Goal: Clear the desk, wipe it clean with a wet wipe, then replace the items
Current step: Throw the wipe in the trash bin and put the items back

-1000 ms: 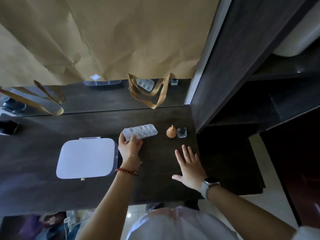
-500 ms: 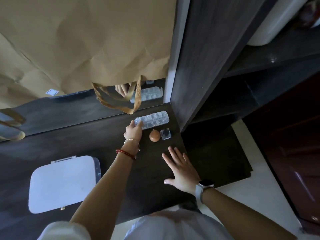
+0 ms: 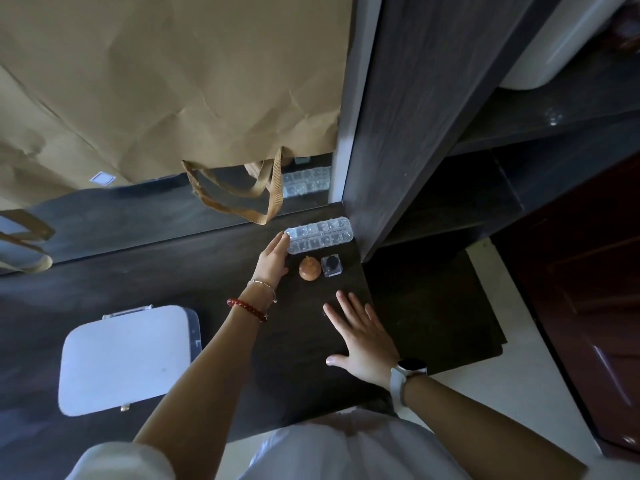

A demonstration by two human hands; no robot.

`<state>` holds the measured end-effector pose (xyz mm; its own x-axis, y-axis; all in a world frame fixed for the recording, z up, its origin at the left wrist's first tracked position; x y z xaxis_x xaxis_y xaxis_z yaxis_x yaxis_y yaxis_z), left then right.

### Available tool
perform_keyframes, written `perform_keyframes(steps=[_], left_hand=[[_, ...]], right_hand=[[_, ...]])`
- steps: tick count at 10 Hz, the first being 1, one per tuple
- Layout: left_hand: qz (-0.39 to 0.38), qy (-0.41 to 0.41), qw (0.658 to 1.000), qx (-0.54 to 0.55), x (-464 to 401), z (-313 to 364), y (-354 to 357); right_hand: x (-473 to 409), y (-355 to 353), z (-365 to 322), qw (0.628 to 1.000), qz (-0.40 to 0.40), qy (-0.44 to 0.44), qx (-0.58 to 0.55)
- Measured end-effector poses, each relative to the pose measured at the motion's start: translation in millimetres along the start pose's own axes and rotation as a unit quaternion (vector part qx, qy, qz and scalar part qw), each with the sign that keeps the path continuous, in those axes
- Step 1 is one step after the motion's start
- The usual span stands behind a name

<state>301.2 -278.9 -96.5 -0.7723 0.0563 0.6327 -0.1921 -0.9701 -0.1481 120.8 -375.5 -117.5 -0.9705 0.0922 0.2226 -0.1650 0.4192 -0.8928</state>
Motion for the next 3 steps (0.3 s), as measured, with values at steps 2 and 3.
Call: perform_keyframes(steps=[2,3], left_hand=[[0.151,0.138,0.965,-0.166,16.1,-13.4,-12.6],[0.188,0.234,0.885,-0.357,46.0,-46.2,-24.3]], right_hand=[[0.1,-5.2,-4.7,0.999,-0.029,0.020,0.010],[-4.3,-27.6,-16.0,0.994,0.006,0.074,-0.076]])
Point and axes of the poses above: each hand's wrist, its own x-axis away from the middle knuckle, its own y-axis out of the palm, z = x × y, the point moved 1 cm from there along -x, towards the middle knuckle, and after that the axes turned 12 degrees about z, right-handed, at the moved point
